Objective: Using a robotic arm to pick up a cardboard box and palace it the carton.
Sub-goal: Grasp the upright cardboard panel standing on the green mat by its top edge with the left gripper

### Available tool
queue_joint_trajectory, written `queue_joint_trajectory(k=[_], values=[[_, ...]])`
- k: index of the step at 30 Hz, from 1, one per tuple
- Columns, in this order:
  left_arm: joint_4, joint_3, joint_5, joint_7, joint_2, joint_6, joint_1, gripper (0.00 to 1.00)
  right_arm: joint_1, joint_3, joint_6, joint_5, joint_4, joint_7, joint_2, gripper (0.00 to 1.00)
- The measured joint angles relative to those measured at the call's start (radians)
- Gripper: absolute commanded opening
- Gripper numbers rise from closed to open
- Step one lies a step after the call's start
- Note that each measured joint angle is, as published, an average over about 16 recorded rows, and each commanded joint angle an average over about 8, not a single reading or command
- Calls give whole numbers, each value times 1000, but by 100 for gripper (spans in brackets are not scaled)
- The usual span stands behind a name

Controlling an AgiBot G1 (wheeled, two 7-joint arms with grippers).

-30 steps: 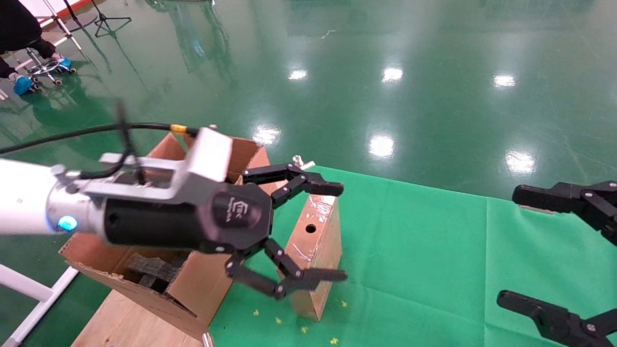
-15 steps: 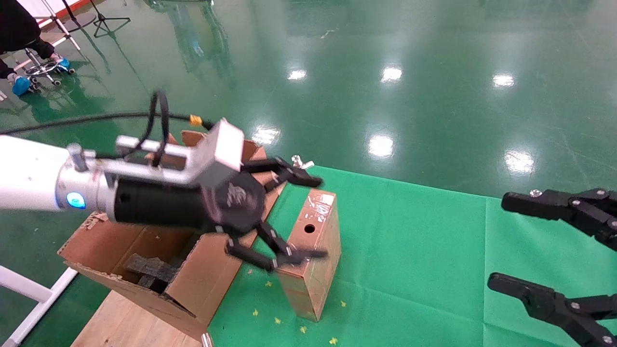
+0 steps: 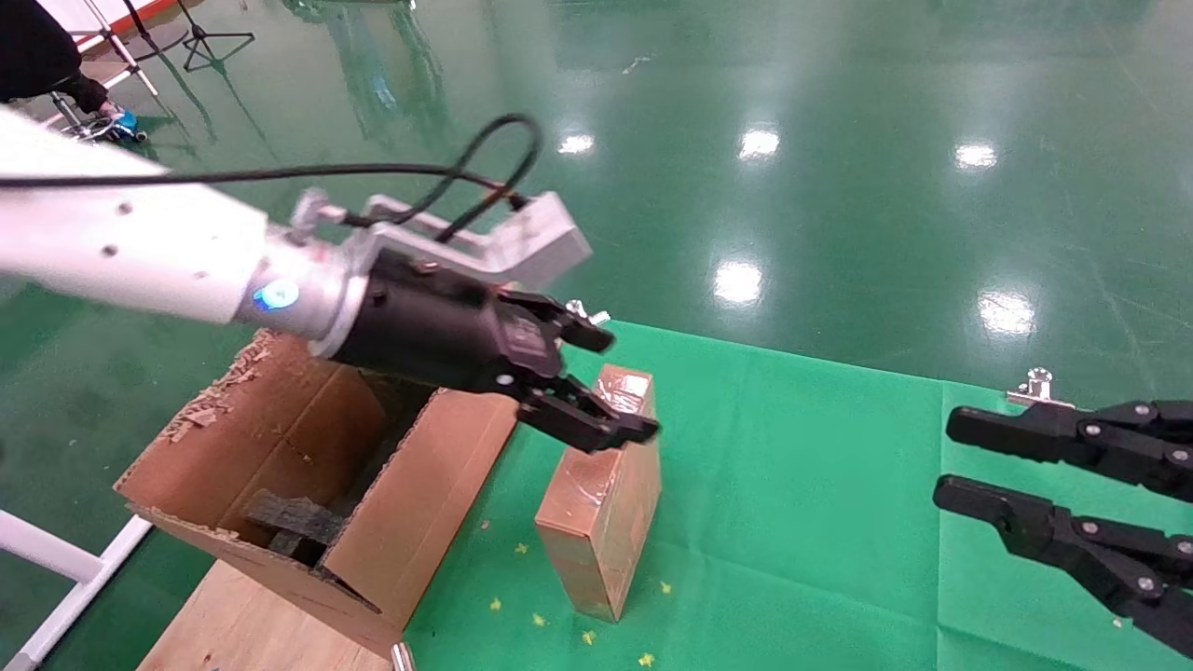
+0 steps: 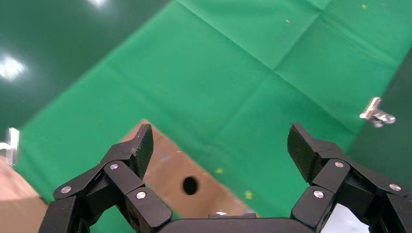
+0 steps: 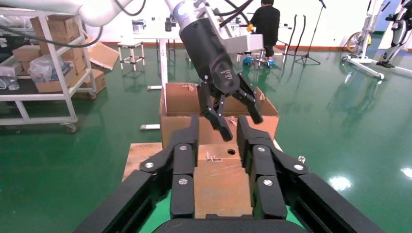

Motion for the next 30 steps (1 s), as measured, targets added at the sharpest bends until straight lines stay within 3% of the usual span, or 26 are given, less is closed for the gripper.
queue_joint_trajectory(k=[16,23,30], values=[[-1,293,259,-477,139,73,-192,100,0,0,0,0,0,0,0,0],[-4,382,321,-593,181,52,-232,100,0,0,0,0,0,0,0,0],[-3,411,320,-641,191,29,-247,100,0,0,0,0,0,0,0,0]])
